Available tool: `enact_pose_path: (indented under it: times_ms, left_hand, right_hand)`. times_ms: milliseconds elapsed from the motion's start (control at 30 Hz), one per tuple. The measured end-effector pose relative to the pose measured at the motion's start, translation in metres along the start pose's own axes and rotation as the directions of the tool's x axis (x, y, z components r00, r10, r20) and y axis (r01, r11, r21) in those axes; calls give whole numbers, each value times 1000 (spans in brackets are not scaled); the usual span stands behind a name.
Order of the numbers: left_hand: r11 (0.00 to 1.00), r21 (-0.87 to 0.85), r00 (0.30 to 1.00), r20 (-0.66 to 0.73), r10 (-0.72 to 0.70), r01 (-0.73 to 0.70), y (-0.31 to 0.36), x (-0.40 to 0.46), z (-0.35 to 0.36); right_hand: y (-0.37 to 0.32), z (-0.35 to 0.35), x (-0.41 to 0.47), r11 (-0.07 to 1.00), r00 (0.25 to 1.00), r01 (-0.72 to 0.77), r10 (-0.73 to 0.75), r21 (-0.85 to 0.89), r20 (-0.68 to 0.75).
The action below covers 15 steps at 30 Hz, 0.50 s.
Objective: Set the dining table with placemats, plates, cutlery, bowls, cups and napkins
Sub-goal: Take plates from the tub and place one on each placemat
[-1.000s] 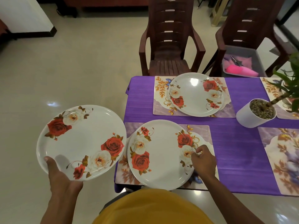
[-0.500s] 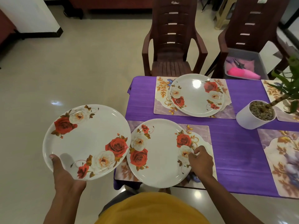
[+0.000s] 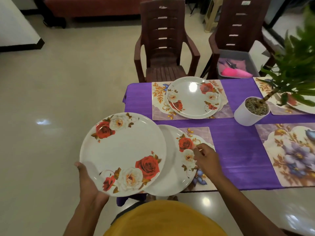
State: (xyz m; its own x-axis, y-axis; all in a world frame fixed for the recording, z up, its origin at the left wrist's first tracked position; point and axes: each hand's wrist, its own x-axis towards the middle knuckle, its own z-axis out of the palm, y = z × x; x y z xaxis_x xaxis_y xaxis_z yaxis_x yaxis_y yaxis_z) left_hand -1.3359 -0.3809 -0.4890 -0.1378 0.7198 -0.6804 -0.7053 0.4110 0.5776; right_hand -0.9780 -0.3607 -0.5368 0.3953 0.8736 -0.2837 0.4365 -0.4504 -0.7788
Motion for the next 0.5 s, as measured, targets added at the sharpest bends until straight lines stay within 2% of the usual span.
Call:
enact_pose_path:
  times_ms: [133,267,367,400,500]
  left_hand:
    - [986,51,987,34,-158,156,-5,12,27]
    - [958,137,955,121,-269,252,-11,19,49]
    - [925,202,910,204,-361,321,-22,25,63]
    - [917,210,893,233,-385,340,-27,24,68]
    - [904,233,870,267,-415,359,-47,17,84]
  right_hand:
    - [-33,-1,-10,959,990,-127,109,255,87]
    - [-44,-7,-16,915,979,-202,193,349,59]
    - [-38,-11,-22,825,920,-369,390,427,43]
    - [-34,-12,-25,797,908,-382,417,468,32]
    - [-19,-26,-45,761,919,-294,391,579,-47]
